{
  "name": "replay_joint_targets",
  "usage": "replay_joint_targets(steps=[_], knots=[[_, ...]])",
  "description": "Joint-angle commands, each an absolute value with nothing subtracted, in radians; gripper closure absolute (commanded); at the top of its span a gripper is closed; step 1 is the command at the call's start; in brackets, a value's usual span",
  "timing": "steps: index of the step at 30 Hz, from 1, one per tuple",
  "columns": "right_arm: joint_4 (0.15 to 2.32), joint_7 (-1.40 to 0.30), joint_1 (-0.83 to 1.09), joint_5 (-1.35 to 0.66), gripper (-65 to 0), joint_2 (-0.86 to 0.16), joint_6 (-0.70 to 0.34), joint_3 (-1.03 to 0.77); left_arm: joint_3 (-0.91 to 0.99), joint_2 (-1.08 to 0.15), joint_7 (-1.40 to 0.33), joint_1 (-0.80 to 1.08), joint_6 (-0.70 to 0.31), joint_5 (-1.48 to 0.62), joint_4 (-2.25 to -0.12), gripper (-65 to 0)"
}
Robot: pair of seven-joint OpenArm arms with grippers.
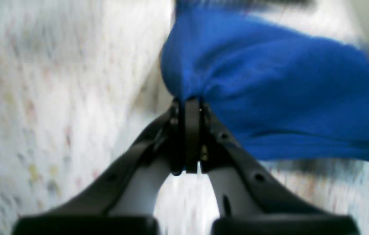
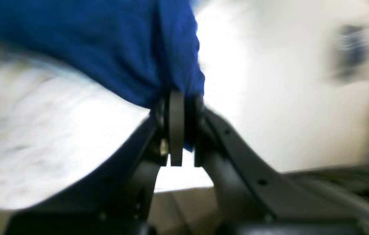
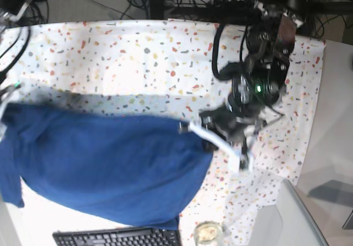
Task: Layout the t-shirt on the table in an organized manner, then fold the t-shirt properly
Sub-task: 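Lift the shirt with both grippers and lay it flat across the cloth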
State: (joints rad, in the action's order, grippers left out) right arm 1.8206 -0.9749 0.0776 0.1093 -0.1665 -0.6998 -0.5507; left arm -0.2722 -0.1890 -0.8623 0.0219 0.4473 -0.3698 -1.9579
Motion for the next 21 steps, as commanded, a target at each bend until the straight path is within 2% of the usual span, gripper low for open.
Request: replay_joint_targets(steps=[1, 4, 10, 14, 21], knots=[[1.801, -0.926, 0.087, 0.104, 0.0, -0.154, -0.698, -0.556, -0.268, -0.196, -0.835, 0.044, 0.45, -0.335, -1.977, 0.0], [1.672, -0.843, 0.151, 0.104, 0.0, -0.096, -0.698, -0.559, -0.272, -0.196, -0.835, 0.15, 0.45, -0.228, -1.962, 0.0], [1.544, -0.765, 0.213, 0.104, 0.0, -0.053, -0.698, -0.636, -0.271, -0.199, -0.835, 0.288, 0.447, -0.074, -1.942, 0.0], [1.529, -0.748, 0.231, 0.104, 0.0, -0.061, -0.698, -0.679, -0.269, -0.199, -0.835, 0.338, 0.447, -0.022, -1.942, 0.0], [1.494, -0.75, 0.234, 0.104, 0.0, -0.147, -0.698, -0.685, -0.269, -0.199, -0.839, 0.355, 0.447, -0.005, -1.945, 0.0]])
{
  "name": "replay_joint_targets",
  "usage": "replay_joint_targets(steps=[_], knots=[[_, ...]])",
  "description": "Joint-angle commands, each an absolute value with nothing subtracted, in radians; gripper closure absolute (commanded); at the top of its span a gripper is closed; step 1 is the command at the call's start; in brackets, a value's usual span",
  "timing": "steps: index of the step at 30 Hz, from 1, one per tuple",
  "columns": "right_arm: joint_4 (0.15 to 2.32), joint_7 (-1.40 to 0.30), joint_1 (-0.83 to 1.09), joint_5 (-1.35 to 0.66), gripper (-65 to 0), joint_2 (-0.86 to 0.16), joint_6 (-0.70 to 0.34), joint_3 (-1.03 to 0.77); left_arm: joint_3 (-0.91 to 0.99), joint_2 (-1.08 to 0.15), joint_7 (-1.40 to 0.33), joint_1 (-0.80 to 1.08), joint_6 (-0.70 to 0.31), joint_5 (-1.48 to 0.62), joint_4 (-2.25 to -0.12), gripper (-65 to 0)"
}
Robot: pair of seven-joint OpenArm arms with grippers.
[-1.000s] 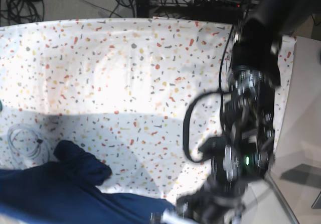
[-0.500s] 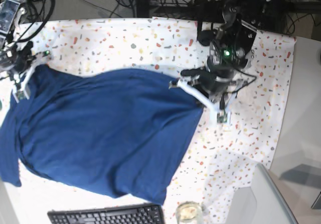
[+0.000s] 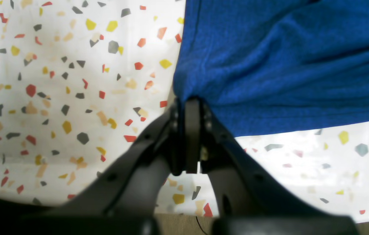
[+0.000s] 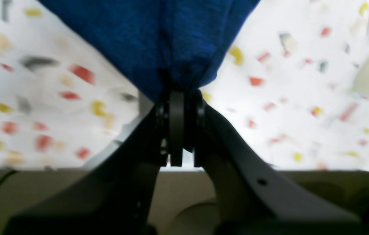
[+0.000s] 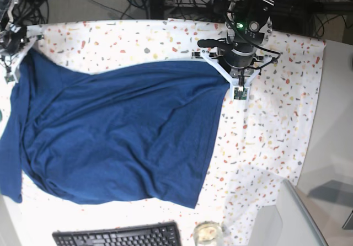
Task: Layout the t-shirt on the table in an organized manner, then fold the t-shirt properly
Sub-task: 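Lift the shirt with both grippers and lay it flat across the cloth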
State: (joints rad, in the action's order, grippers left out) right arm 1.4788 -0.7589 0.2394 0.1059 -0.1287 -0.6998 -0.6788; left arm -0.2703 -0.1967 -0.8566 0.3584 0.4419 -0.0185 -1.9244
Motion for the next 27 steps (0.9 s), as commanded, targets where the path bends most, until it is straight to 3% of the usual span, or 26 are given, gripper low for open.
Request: replay_joint_targets(steps=[1, 8, 22, 27], knots=[[1.494, -0.753, 0.234, 0.104, 0.0, -0.166, -0.698, -0.687, -0.269, -0.2, -0.839, 0.355, 0.447, -0.005, -1.948, 0.0], [1.497, -0.756, 0.265, 0.104, 0.0, -0.254, -0.698, -0.687, -0.268, -0.214, -0.842, 0.355, 0.447, -0.005, -1.952, 0.0], [1.376, -0.748, 0.302, 0.104, 0.0, -0.239, -0.698, -0.674, -0.266, -0.263, -0.843, 0.466, 0.45, -0.005, -1.962, 0.0], [1.379, -0.746, 0.3, 0.104, 0.0, -0.275, -0.698, -0.674, -0.147, -0.257, -0.843, 0.506, 0.449, -0.004, -1.966, 0.0]])
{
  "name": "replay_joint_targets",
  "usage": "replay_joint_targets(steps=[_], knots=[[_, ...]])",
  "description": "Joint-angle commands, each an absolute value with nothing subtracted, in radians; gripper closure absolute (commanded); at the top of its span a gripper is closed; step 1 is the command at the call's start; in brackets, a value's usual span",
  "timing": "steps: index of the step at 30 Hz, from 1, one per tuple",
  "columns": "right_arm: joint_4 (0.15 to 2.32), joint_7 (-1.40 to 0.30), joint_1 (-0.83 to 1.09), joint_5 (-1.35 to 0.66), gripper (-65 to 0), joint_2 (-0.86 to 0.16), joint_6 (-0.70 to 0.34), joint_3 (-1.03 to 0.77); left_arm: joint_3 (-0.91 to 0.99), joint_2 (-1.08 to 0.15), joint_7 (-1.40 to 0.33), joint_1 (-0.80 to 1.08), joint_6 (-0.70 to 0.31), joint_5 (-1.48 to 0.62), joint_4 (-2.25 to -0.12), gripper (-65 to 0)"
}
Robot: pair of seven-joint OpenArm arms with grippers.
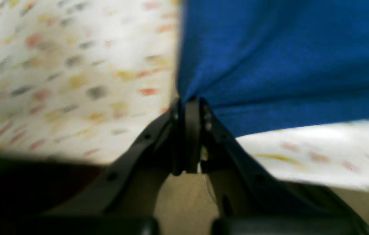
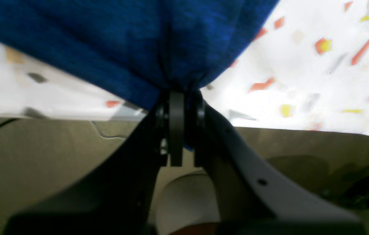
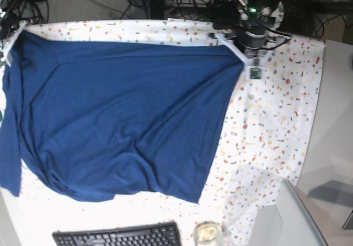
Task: Layout the t-shirt on the table in an organized manner, then fold the t-shirt properly
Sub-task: 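Lift the shirt with both grippers and lay it flat across the cloth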
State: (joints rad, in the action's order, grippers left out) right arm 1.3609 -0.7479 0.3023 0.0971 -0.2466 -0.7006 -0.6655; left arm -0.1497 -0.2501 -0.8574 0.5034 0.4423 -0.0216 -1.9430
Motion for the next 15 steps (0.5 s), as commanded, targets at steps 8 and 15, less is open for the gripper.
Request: replay_joint_targets(steps=[8, 15], knots=[[1.391, -0.754, 0.306, 0.104, 0.0, -0.298, -0.698, -0.674, -0.117, -0.248, -0.843, 0.538, 0.447, -0.012, -1.959, 0.0], [1.489, -0.756, 0.38, 0.104, 0.0, -0.237, -0.698, -0.674, -0.11, -0.214, -0.843, 0.556, 0.447, -0.004, -1.956, 0.0]])
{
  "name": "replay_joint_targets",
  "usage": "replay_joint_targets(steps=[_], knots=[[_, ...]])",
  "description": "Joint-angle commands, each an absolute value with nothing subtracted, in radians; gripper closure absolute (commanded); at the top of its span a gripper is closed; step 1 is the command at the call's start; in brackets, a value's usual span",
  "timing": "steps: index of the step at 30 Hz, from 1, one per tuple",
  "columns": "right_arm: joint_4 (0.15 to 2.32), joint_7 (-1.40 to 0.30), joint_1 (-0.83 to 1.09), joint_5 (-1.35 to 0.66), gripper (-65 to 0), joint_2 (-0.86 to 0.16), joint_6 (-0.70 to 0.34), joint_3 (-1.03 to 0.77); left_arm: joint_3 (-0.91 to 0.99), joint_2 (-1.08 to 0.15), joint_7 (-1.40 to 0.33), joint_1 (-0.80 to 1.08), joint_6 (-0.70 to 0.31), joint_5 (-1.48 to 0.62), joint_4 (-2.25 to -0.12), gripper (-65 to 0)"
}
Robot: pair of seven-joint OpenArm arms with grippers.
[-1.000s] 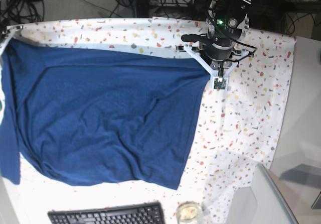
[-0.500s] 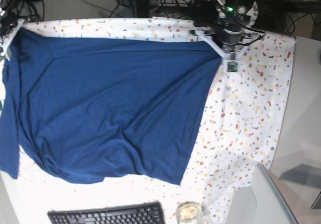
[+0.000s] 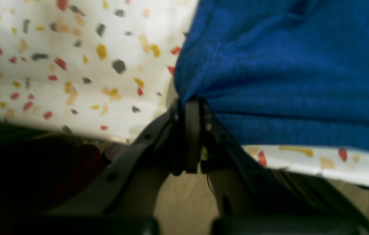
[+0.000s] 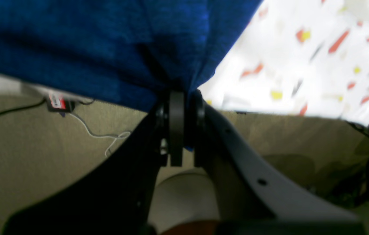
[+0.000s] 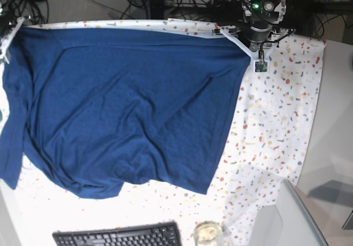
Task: Layout the t-shirt on the table in an organized manner, then fold the t-shirt properly
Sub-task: 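Lift the shirt with both grippers and lay it flat across the cloth, then release and regrasp the shirt corner with the left gripper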
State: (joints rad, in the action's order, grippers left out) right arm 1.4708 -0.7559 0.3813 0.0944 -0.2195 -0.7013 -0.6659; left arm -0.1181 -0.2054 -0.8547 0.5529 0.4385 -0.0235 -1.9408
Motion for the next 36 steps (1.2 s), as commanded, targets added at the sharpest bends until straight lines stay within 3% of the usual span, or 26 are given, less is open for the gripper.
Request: replay_joint_targets(steps=[1, 16, 21, 25, 29, 33, 36], knots=[[1.491, -0.756, 0.383, 0.104, 0.0, -0.234, -0.698, -0.674, -0.108, -0.214, -0.843, 0.558, 0.447, -0.004, -1.956, 0.0], [1.469, -0.75, 0.383, 0.105, 0.0, -0.239, -0.698, -0.676, -0.102, -0.213, -0.843, 0.558, 0.447, -0.015, -1.923, 0.0], [1.469, -0.75, 0.383, 0.105, 0.0, -0.239, -0.698, -0.676, -0.079, -0.213, -0.839, 0.558, 0.449, -0.015, -1.905, -24.2], [1.469, -0.75, 0.384, 0.105, 0.0, -0.239, -0.698, -0.676, 0.028, -0.176, -0.837, 0.558, 0.446, -0.016, -1.913, -36.9], [1.471, -0.751, 0.383, 0.105, 0.0, -0.236, -0.698, -0.676, 0.127, -0.116, -0.837, 0.558, 0.354, -0.054, -1.977, -41.5], [1.471, -0.753, 0.383, 0.105, 0.0, -0.236, -0.698, -0.676, 0.251, -0.065, -0.837, 0.549, 0.173, -0.289, -1.995, -41.3], [1.471, -0.754, 0.383, 0.105, 0.0, -0.237, -0.698, -0.676, 0.288, -0.059, -0.837, 0.512, 0.122, -0.479, -1.991, -41.3]])
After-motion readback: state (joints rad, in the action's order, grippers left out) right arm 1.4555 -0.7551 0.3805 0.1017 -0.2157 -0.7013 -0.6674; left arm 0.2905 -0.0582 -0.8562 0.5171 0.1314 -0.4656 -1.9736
